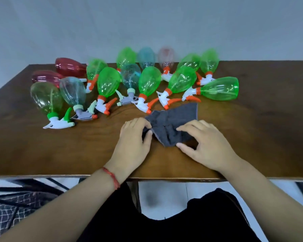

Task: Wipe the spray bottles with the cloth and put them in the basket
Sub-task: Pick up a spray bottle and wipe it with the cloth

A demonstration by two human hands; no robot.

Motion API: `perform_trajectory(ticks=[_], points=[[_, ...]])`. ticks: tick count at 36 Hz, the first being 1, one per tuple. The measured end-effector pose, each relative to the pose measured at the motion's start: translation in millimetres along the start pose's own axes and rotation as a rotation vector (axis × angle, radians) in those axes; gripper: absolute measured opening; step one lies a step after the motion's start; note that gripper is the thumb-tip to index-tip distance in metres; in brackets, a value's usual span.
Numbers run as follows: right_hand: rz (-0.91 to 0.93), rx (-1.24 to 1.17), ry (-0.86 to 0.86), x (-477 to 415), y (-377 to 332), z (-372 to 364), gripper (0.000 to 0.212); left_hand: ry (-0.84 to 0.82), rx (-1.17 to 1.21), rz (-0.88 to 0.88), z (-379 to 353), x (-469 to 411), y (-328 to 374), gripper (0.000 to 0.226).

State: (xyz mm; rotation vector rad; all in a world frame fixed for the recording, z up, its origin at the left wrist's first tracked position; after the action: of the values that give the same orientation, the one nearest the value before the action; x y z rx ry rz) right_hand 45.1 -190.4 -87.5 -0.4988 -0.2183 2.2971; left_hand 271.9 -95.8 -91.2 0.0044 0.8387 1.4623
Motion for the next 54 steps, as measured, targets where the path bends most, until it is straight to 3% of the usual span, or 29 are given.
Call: perform_trajectory(ticks=[3, 8, 15, 20, 22, 26, 31, 34, 38, 44, 50, 54], points=[[-0.001, -0.015, 0.047, -4, 2, -2, 0.022, 0.018, -0.030, -0.023, -1, 0, 1, 0.011], [-0.046, -0.054, 0.064, -4, 2, 1, 0.017, 0.026, -0.081, -0.026, -6, 1, -2, 0.010], [-0.056, -0.034, -0.011, -9, 1, 1, 0.038, -0.046, -0.077, -0.001, -8, 1, -6, 0.013], [-0.040, -0.012, -0.055, -7, 3, 0, 0.041, -0.059, -0.006, 0.004, 3, 6, 0, 0.014], [-0.001, 0.057, -0.032, -4, 2, -4, 0.041, -0.096, 0.006, -0.022, 6, 9, 1, 0.014], [0.044, 0.029, 0.088, 0, 2, -1, 0.018, -0.233, -0.034, -0.136, 12, 10, -7, 0.008], [0.021, -0.091, 0.057, 3, 2, 4, 0.027, -0.391, 0.060, -0.175, 30, 1, -27, 0.010], [-0.021, -0.148, 0.055, 4, 4, 6, 0.031, -0.378, 0.052, -0.181, 35, -3, -33, 0.020], [-0.073, -0.218, 0.053, 7, 3, 9, 0.032, -0.438, 0.047, -0.211, 30, -2, -31, 0.054], [-0.115, -0.137, 0.013, 5, 1, 10, 0.030, -0.318, 0.093, -0.260, 26, 1, -29, 0.012], [-0.097, -0.106, 0.001, 10, -3, 16, 0.040, -0.126, 0.229, -0.105, 46, 9, -29, 0.016], [-0.056, -0.113, 0.067, 27, -4, 22, 0.031, -0.213, 0.348, -0.134, 57, 22, -24, 0.022]])
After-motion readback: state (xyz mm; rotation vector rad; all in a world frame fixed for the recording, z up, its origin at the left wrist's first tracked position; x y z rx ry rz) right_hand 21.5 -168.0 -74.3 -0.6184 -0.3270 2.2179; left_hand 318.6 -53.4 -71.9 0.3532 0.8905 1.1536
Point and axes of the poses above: each hand's wrist, its own x-axis away from the middle knuckle, its own z-axis out of the back of the hand, y = z × x, the point moved 3 cm from there along -x, towards the middle knuckle, and after that the axes turned 9 degrees about -z, right-handed, at the moved point
